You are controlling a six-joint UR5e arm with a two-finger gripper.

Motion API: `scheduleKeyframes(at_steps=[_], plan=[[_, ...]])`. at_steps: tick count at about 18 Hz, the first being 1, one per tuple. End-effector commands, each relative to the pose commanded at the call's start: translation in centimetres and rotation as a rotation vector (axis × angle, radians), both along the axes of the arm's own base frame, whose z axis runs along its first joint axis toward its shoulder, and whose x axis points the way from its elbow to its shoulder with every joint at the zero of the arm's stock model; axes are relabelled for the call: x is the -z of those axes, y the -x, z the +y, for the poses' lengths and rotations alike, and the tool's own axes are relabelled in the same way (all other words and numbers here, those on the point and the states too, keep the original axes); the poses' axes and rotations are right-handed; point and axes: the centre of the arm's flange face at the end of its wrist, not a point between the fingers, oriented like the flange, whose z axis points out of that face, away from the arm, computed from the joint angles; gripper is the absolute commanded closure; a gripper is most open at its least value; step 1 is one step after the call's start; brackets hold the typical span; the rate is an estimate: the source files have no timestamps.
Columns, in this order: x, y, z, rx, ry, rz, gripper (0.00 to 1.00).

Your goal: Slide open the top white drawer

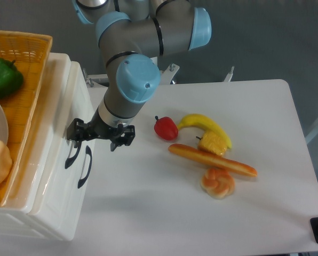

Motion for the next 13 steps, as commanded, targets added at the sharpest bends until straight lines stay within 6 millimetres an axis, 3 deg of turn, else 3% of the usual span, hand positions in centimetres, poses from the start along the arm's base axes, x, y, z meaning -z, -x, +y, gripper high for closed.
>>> scheduleKeyframes(at_steps=[13], plan=[[0.53,-0.53,0.31,0.015,0.008,-0.002,0.0]])
